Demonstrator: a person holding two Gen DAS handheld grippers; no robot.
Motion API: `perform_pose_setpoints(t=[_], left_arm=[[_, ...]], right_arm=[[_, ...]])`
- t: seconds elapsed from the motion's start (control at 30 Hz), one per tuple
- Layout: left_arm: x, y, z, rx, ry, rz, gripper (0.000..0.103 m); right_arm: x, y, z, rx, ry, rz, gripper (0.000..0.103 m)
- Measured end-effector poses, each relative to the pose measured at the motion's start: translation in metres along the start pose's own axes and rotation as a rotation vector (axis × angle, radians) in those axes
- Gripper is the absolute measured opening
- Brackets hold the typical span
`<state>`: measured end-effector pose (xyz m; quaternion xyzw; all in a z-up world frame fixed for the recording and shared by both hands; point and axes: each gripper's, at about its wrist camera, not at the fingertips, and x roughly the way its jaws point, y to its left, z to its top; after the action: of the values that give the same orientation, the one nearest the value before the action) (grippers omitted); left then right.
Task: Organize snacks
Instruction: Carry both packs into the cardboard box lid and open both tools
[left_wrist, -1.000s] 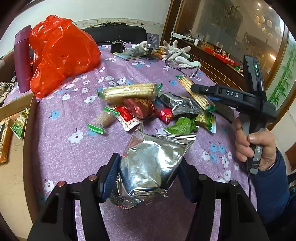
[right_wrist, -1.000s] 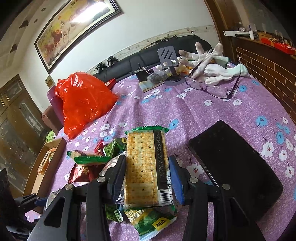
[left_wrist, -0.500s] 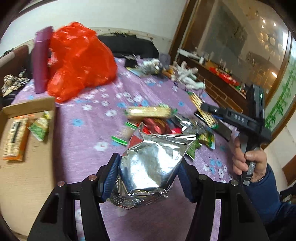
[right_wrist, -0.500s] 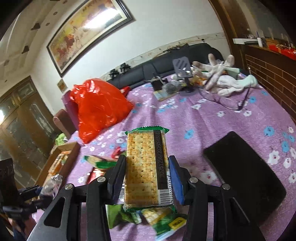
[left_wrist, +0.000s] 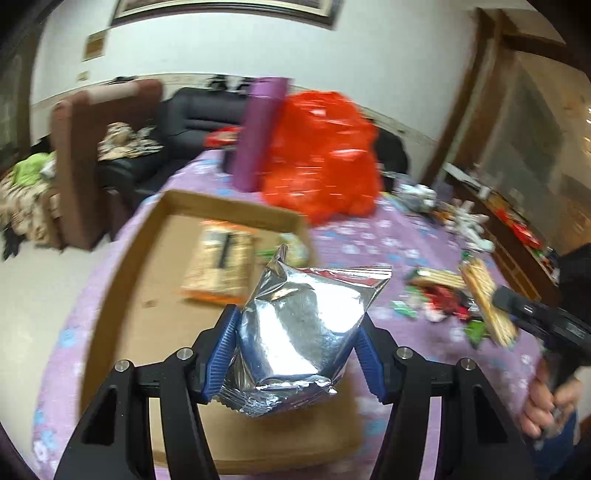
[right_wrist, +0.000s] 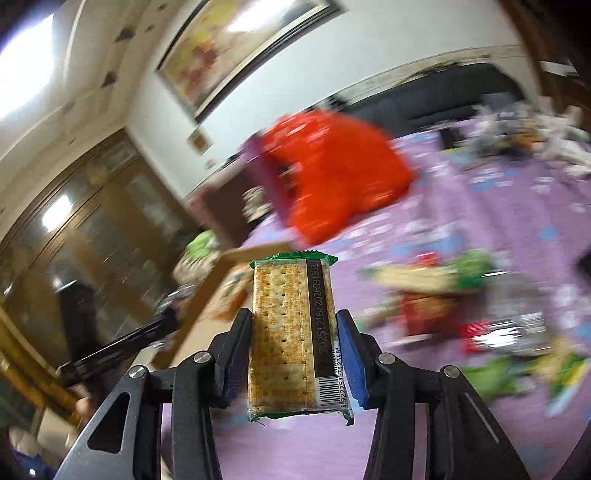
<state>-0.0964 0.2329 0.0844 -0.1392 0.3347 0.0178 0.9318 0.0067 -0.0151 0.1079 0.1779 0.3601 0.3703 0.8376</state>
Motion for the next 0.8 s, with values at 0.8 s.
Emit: perform_pose_setpoints(t=[0.8], left_arm=[[0.031, 0.058, -0.024, -0.048, 0.102, 0.195, 0.060]], right_arm=[[0.179, 0.070, -0.029, -0.033, 0.200, -0.001, 0.051]])
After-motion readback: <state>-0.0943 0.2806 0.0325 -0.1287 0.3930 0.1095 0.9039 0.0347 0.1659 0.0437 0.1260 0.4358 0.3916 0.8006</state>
